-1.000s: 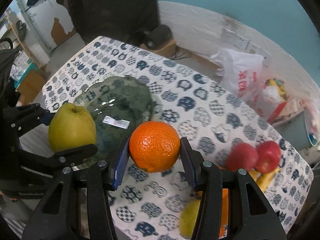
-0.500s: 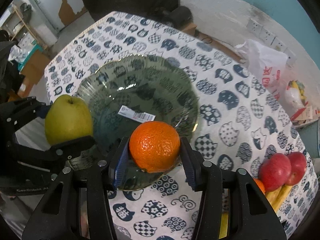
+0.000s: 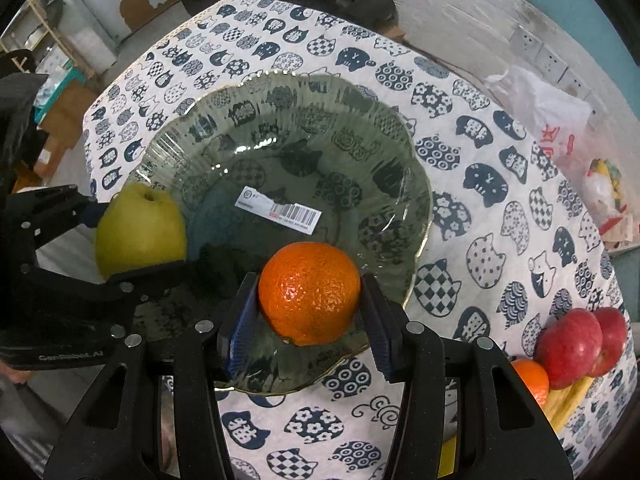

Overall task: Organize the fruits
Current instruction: 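Lift and carry the orange with the right gripper while the left gripper carries the pear to the glass plate, then open the right gripper over the glass plate while the left gripper releases the pear there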

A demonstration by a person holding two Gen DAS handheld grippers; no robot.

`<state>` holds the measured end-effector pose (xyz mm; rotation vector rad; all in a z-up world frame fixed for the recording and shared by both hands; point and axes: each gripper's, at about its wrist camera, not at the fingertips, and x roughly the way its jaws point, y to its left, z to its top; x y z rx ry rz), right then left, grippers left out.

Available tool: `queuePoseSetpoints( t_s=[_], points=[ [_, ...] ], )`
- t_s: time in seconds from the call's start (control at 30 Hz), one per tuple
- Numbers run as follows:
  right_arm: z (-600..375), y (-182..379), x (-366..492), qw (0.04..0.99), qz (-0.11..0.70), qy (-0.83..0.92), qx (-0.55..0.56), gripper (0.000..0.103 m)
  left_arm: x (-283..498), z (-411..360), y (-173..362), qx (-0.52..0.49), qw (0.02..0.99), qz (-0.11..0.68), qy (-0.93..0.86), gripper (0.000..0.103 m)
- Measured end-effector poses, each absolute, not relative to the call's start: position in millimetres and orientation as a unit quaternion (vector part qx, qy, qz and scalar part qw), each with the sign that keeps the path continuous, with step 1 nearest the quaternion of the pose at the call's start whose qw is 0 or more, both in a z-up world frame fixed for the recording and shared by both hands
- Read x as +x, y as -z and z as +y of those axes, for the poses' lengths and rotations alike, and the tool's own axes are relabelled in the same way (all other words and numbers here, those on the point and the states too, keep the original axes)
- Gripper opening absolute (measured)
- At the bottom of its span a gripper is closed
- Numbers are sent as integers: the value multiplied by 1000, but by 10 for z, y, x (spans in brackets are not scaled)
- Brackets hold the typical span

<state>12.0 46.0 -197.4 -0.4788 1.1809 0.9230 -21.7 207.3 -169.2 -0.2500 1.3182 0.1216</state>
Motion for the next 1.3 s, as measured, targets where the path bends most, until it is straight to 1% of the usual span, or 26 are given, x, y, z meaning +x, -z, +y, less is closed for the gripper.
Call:
queuePoseSetpoints(
  t_s=[0.13,0.2,0.23,0.3,0.47,1.03,1.2,1.23,1.27,1.3],
  points=[
    [476,2018,106,701,537,-414,-220,50,-220,2094,1671,-110,782,610,-68,67],
    [474,2012,102,700,535,-419,-218,49,-211,2103,1616,-97,789,601,-77,70],
    [479,1990,91,701,530,-425,-217,55,-210,2112,1599,-94,791,599,-80,72],
    [483,1981,90,707,526,-418,-222,56,-212,2150,1576,-91,794,595,-88,76],
    [470,1973,130,710,526,-415,-218,57,-234,2199,1600,-108,791,597,-82,76],
    [485,1979,93,707,518,-422,-230,57,-232,2059,1565,-83,793,598,-79,76],
    [358,1839,103,713,516,-425,-213,57,-175,1984,1454,-87,799,590,-75,76],
    [333,1812,108,715,513,-425,-211,62,-162,1962,1430,-89,799,590,-74,76],
    [288,1769,123,720,511,-422,-206,68,-148,1937,1403,-90,801,588,-72,76],
    [221,1715,149,728,508,-416,-199,70,-126,1900,1362,-93,802,586,-68,76]
  ],
)
